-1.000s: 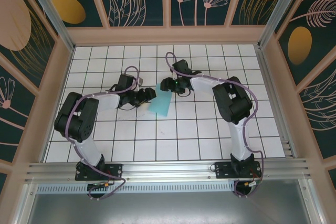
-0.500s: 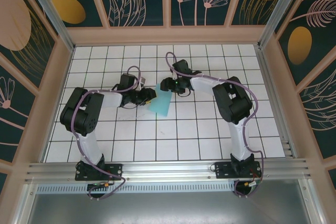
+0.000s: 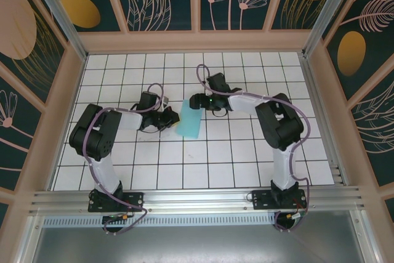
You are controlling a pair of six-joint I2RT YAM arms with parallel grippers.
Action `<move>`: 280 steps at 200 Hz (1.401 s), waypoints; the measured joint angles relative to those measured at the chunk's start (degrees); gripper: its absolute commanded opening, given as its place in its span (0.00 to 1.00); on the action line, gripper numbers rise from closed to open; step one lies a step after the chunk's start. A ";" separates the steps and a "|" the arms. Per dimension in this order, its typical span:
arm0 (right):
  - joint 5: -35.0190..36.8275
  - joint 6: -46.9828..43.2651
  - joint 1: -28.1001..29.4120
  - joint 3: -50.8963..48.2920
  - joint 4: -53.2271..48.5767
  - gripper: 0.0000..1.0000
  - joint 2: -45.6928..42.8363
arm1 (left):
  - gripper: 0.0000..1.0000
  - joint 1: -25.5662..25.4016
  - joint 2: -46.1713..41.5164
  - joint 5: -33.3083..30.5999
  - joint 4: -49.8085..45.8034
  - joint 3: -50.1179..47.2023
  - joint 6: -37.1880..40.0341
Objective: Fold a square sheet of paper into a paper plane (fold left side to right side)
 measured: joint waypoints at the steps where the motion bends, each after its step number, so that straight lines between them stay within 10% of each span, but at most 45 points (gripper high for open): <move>1: 0.00 -0.15 0.00 -0.24 0.17 0.83 -0.22 | 0.05 0.00 -0.02 0.02 0.02 -0.02 -0.04; 42: 5.88 -7.08 2.03 -15.52 7.37 0.84 -19.17 | 0.04 -0.28 -1.84 0.02 1.70 -0.37 -1.57; 79: 15.41 -14.12 15.58 -26.29 13.22 0.84 -29.14 | 0.03 -0.96 -2.47 -0.04 1.95 -0.37 -2.34; 136: 31.39 -24.59 30.99 -26.99 15.87 0.78 -20.00 | 0.03 -1.25 -2.47 -0.17 1.90 -0.37 -2.69; 223: 41.48 -36.72 33.20 -20.20 19.76 0.69 -8.17 | 0.02 -1.57 -2.47 -0.15 1.90 -0.37 -2.69; 280: 44.22 -39.76 33.14 -19.28 21.84 0.41 -6.97 | 0.02 -1.57 -2.47 -0.11 1.90 -0.37 -2.69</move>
